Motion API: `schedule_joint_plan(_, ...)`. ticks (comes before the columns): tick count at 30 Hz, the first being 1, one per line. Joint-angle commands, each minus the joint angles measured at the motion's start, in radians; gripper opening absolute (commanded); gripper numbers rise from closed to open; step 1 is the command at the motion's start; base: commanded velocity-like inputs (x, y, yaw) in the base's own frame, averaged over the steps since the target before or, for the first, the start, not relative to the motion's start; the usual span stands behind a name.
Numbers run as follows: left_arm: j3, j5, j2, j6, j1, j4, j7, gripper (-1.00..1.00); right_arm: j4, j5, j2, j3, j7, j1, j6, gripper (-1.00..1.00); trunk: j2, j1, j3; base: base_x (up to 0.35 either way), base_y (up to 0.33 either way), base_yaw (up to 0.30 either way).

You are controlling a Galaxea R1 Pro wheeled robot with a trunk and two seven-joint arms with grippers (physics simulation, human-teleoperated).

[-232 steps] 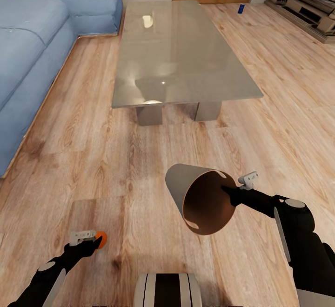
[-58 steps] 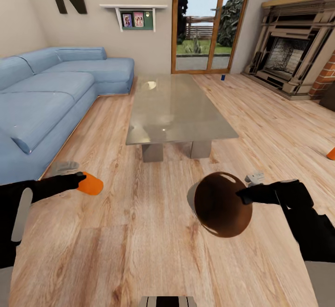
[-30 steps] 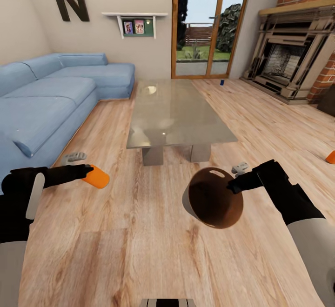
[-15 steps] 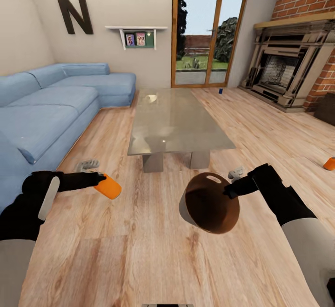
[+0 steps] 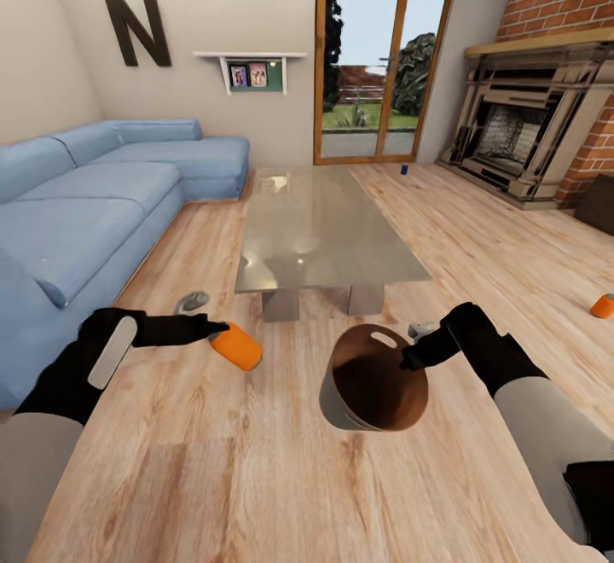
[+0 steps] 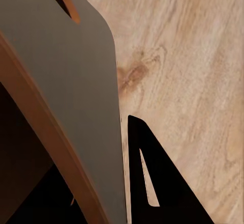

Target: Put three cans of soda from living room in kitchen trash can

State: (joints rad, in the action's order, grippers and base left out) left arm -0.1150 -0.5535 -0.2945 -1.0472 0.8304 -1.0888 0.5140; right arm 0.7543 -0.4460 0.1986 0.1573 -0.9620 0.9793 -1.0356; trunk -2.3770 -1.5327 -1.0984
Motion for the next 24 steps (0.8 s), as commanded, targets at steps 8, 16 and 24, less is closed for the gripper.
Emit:
schedule_joint_plan(8, -0.061, -0.086, -0.019, 0.000, 0.024, 0.012, 0.002, -1.00, -0.035, 0.022, -0.003, -0.001, 0.000, 0.009, -0.012, -1.00, 0.056, 0.031, 0.025, 0.000, 0.000, 0.000)
schedule_joint_plan(16, -0.222, -0.357, -0.116, 0.000, 0.139, 0.009, 0.003, -1.00, -0.128, -0.023, -0.031, -0.002, 0.007, 0.058, -0.012, -1.00, 0.112, 0.061, 0.050, 0.000, 0.000, 0.000)
schedule_joint_plan(24, -0.295, -0.422, -0.118, 0.000, 0.203, 0.012, 0.003, -1.00, -0.197, -0.067, -0.051, -0.002, 0.008, 0.106, -0.012, -1.00, 0.168, 0.092, 0.075, 0.000, 0.000, 0.000)
